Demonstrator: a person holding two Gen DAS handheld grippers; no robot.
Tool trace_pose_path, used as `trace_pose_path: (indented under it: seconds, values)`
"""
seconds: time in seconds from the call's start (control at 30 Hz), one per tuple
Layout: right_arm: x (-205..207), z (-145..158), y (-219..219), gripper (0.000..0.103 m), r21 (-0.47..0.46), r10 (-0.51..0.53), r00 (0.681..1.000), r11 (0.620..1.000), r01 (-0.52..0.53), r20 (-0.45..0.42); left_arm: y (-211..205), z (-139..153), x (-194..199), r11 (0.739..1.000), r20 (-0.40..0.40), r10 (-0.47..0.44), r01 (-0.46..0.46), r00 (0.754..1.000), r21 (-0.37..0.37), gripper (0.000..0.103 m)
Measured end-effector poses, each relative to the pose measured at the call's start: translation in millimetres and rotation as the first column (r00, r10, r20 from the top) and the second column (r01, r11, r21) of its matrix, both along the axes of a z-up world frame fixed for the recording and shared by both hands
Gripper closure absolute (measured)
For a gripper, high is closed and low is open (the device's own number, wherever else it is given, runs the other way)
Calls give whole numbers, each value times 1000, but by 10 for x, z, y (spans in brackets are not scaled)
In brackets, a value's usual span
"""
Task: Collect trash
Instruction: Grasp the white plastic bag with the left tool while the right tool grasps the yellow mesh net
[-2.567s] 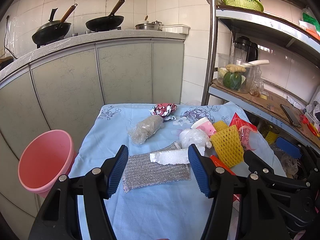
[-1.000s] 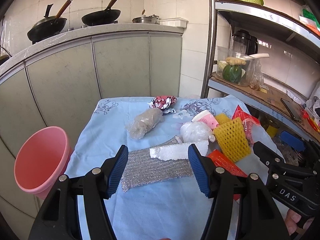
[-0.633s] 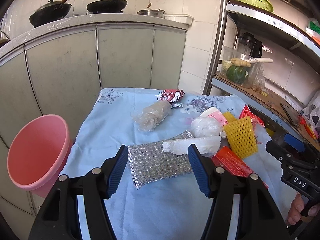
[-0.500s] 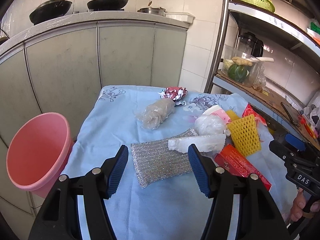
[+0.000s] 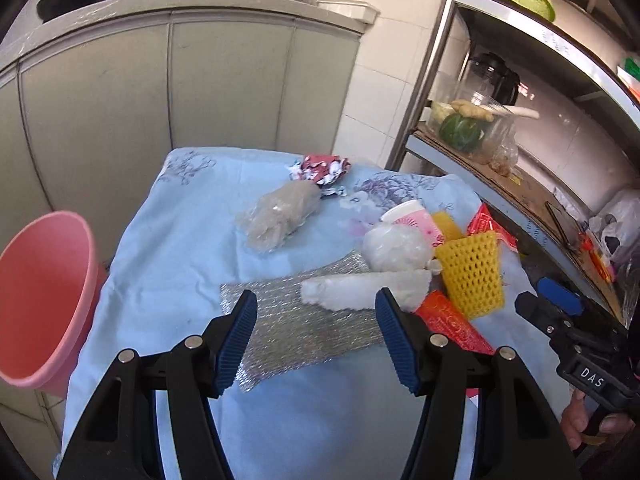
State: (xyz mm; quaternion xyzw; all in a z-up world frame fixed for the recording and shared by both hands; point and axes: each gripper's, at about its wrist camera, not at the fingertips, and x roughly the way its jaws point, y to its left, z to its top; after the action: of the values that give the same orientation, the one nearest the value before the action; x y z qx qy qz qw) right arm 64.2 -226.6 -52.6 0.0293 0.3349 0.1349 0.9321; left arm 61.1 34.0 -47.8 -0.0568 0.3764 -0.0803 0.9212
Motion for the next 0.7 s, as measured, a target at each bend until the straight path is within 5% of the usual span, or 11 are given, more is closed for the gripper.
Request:
trace_pose_path:
  seconds: [0.2, 0.37, 0.53, 0.7]
  values:
    - [74, 11, 22, 36, 13, 31, 999, 999, -31, -13, -223, -94, 246, 995, -17, -61, 62, 998, 74, 43]
    - [146, 4, 67, 36, 13, 53, 998, 999, -53, -24, -168, -293, 453, 996, -89, -50, 56, 995, 64, 46]
    - [233, -40, 103, 36, 12, 66, 997, 998, -65, -46, -133, -417, 474, 996, -142, -86, 84, 986, -22, 84]
    - [308, -72, 120, 36, 19, 73, 995, 997, -72, -71, -174, -381, 399, 993, -117, -114, 111, 987, -31, 97]
